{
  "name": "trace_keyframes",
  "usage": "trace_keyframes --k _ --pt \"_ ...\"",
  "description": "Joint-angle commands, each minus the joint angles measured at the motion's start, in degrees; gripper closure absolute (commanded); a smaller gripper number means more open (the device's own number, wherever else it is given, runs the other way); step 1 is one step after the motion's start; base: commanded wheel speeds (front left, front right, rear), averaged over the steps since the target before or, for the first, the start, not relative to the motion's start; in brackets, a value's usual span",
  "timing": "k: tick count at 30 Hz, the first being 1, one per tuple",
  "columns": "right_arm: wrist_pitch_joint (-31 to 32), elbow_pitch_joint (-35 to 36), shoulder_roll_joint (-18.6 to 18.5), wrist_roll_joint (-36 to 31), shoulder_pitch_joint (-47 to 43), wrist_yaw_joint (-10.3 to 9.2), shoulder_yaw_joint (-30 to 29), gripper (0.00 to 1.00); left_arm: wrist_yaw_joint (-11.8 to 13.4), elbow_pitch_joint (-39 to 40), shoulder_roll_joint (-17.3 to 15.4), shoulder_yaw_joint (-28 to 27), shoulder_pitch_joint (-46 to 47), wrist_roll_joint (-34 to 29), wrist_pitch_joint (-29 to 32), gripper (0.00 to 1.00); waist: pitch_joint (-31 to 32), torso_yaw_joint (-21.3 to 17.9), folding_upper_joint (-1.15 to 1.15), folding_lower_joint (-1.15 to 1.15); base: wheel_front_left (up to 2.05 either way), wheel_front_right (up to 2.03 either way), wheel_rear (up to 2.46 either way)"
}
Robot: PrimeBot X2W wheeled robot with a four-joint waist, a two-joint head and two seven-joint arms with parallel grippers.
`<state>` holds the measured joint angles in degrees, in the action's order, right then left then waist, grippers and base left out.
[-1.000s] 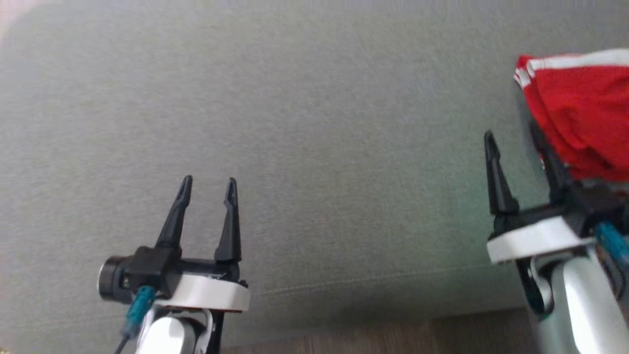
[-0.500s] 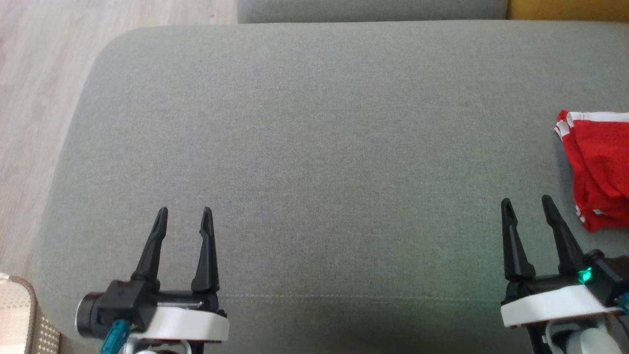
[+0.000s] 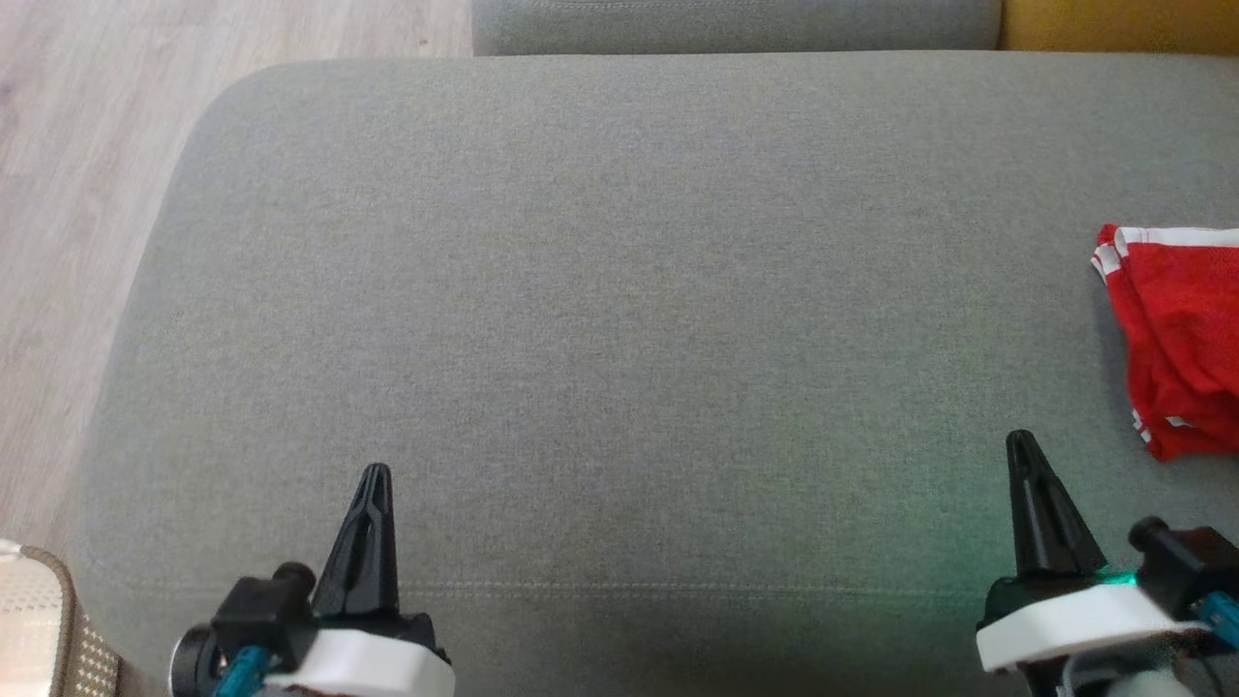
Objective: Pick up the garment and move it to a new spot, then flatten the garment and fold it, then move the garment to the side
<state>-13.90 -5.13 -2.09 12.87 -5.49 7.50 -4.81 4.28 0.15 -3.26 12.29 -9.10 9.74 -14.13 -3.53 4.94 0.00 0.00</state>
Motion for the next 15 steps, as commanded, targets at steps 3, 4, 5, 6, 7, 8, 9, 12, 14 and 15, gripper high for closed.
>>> trace_keyframes --k 3,4,5,6,7,8,9,12,14,15 --pt "0.5 1.5 -0.4 3.1 1.4 0.00 0.2 1.00 -0.5 1.6 -0.3 -0.6 2.0 3.1 0.3 1.00 0.1 -0.1 0.00 0.00 0.00 0.00 0.00" --pt "0.6 1.4 -0.5 3.8 1.5 0.00 0.2 1.00 -0.6 1.4 -0.4 -0.7 2.1 3.8 0.4 1.00 0.1 -0.2 0.00 0.00 0.00 0.00 0.00" --pt "0.7 1.3 -0.5 4.5 1.6 0.00 0.3 1.00 -0.7 1.3 -0.4 -0.8 2.3 4.6 0.6 1.00 0.1 -0.2 0.00 0.00 0.00 0.00 0.00" --pt "0.8 1.2 -0.5 5.2 1.7 0.00 0.3 1.00 -0.8 1.1 -0.4 -0.9 2.4 5.3 0.7 1.00 0.2 -0.3 0.00 0.00 0.00 0.00 0.00" --pt "1.0 1.1 -0.6 5.9 1.8 0.00 0.3 1.00 -0.9 0.9 -0.5 -1.0 2.5 6.0 0.8 1.00 0.2 -0.3 0.00 0.00 0.00 0.00 0.00" --pt "1.2 0.9 -0.7 7.3 2.0 0.00 0.4 1.00 -1.1 0.6 -0.6 -1.2 2.8 7.5 1.1 1.00 0.3 -0.4 0.00 0.00 0.00 0.00 0.00" --pt "1.4 0.8 -0.7 8.0 2.1 0.00 0.4 1.00 -1.2 0.4 -0.6 -1.3 2.9 8.2 1.2 1.00 0.3 -0.4 0.00 0.00 0.00 0.00 0.00" --pt "1.8 0.5 -0.8 10.0 2.4 0.00 0.5 1.00 -1.6 -0.1 -0.7 -1.5 3.3 10.4 1.6 1.00 0.4 -0.6 0.00 0.00 0.00 0.00 0.00" --pt "2.0 0.3 -0.9 11.4 2.5 0.00 0.6 1.00 -1.8 -0.4 -0.8 -1.7 3.5 11.8 1.8 1.00 0.4 -0.6 0.00 0.00 0.00 0.00 0.00" --pt "2.2 0.3 -0.9 12.1 2.6 0.00 0.6 1.00 -1.9 -0.6 -0.8 -1.8 3.7 12.6 2.0 1.00 0.5 -0.7 0.00 0.00 0.00 0.00 0.00"
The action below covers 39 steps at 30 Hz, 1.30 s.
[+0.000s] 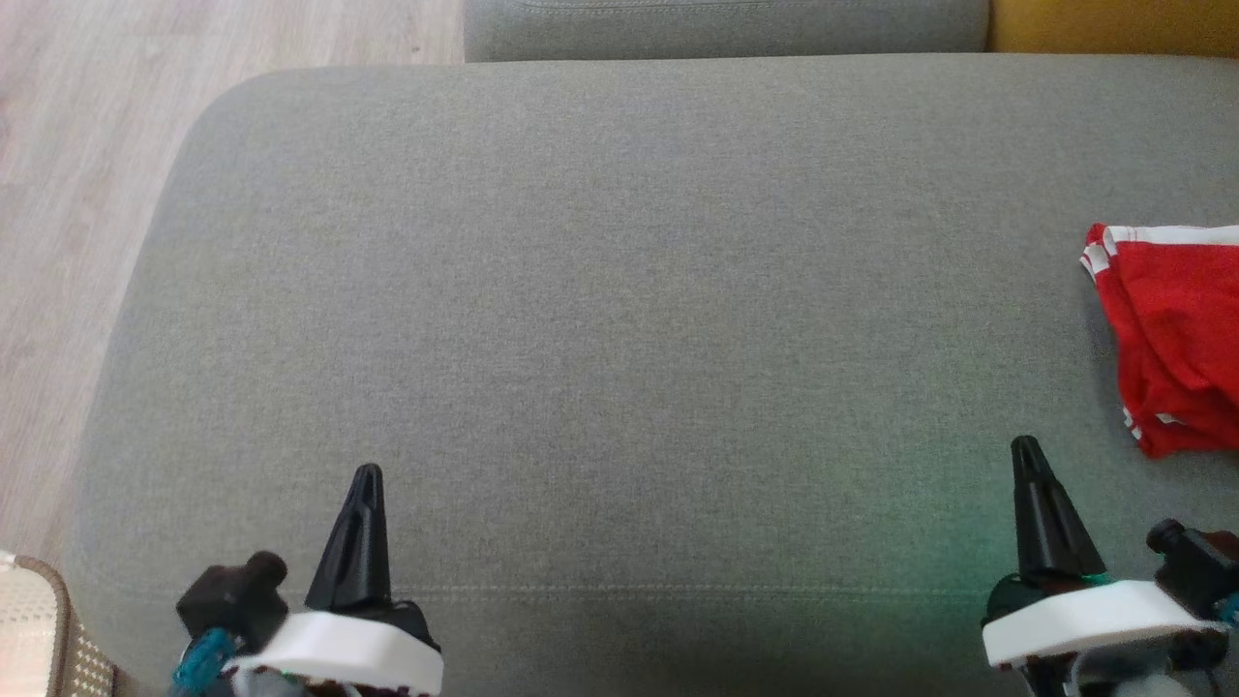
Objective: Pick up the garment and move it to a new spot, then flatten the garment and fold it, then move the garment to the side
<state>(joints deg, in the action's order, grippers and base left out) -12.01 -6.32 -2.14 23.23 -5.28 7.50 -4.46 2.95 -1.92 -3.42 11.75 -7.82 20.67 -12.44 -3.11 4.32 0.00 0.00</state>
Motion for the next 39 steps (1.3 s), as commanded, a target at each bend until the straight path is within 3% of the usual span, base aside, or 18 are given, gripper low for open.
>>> trace_keyframes --k 1,39 --pt "0.4 1.4 -0.9 2.4 2.5 0.00 0.3 1.00 -0.7 1.3 -0.7 -1.4 2.5 2.4 0.4 1.00 0.1 -0.1 0.00 0.00 0.00 0.00 0.00" --pt "5.9 -1.8 -1.7 27.2 5.6 0.00 0.7 1.00 -4.2 -3.4 -1.4 -5.8 6.5 28.5 5.7 1.00 1.1 -1.6 0.00 0.00 0.00 0.00 0.00"
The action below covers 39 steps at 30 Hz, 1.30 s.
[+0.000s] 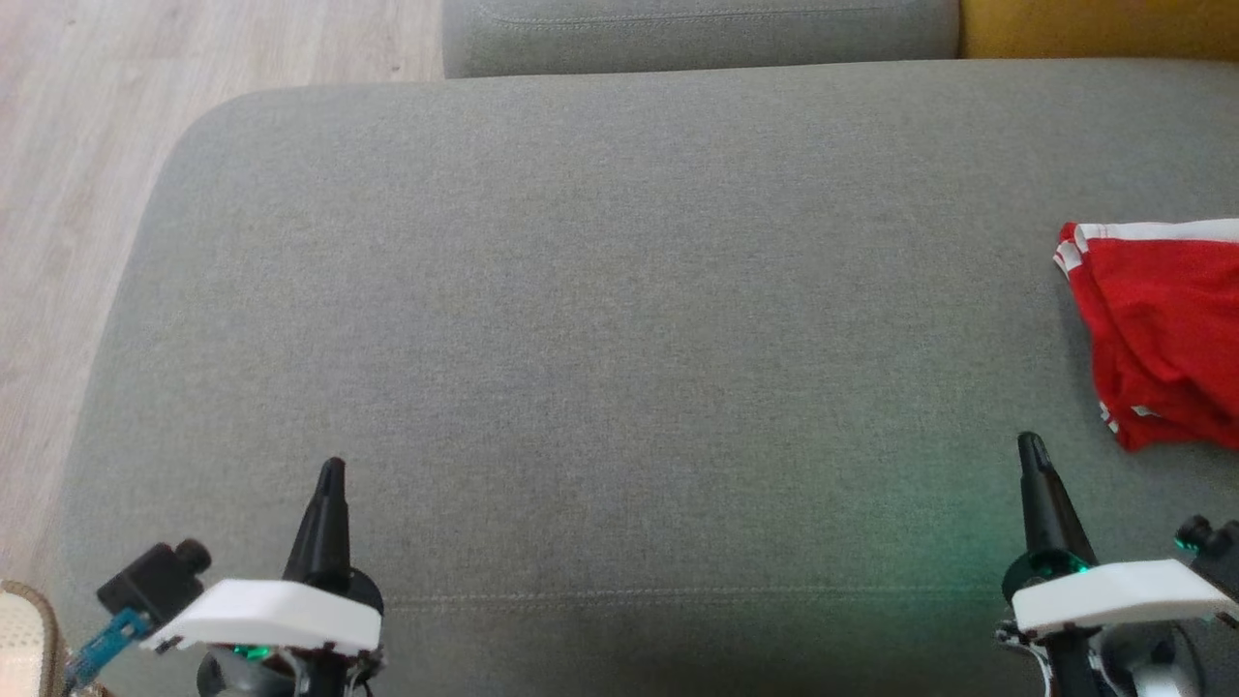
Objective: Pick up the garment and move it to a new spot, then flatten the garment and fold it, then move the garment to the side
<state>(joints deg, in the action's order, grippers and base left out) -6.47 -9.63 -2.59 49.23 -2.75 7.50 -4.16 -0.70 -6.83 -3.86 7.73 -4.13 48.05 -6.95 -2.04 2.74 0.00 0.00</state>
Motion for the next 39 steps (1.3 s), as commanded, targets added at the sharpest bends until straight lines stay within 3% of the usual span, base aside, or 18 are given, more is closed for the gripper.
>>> trace_keyframes --k 1,39 --pt "0.5 1.4 -1.3 1.9 3.2 0.00 0.4 1.00 -0.6 1.4 -1.0 -1.9 2.9 1.8 0.4 1.00 0.0 -0.1 0.00 0.00 0.00 0.00 0.00" --pt "6.6 -1.8 -1.6 26.1 6.3 -0.01 0.0 1.00 -4.1 -3.4 -1.1 -7.2 7.0 27.1 6.4 1.00 1.1 -1.6 0.00 0.00 0.00 0.00 0.00"
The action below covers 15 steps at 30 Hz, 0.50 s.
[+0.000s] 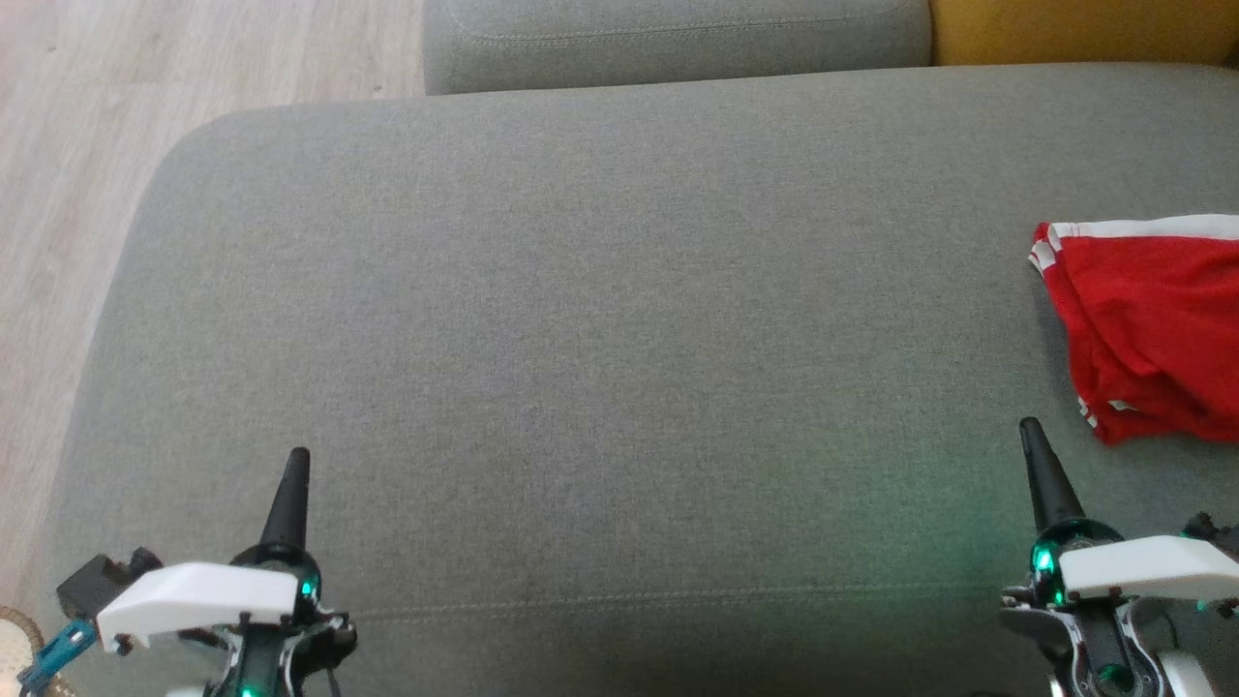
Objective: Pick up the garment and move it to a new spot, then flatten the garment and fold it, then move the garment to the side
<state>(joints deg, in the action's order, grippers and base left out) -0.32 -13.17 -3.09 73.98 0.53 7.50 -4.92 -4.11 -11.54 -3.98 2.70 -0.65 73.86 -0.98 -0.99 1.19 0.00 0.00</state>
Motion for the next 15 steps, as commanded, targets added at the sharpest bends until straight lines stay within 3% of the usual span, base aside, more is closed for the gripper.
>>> trace_keyframes --k 1,15 --pt "0.6 1.7 -1.1 2.0 3.1 -0.01 0.8 1.00 -0.8 1.2 -0.9 -2.3 3.6 2.0 0.6 1.00 0.0 -0.1 0.00 0.00 0.00 0.00 0.00" --pt "3.2 0.3 -1.1 11.7 4.4 -0.01 0.5 1.00 -2.2 -0.8 -0.9 -4.7 5.2 12.1 3.2 1.00 0.5 -0.7 0.00 0.00 0.00 0.00 0.00"
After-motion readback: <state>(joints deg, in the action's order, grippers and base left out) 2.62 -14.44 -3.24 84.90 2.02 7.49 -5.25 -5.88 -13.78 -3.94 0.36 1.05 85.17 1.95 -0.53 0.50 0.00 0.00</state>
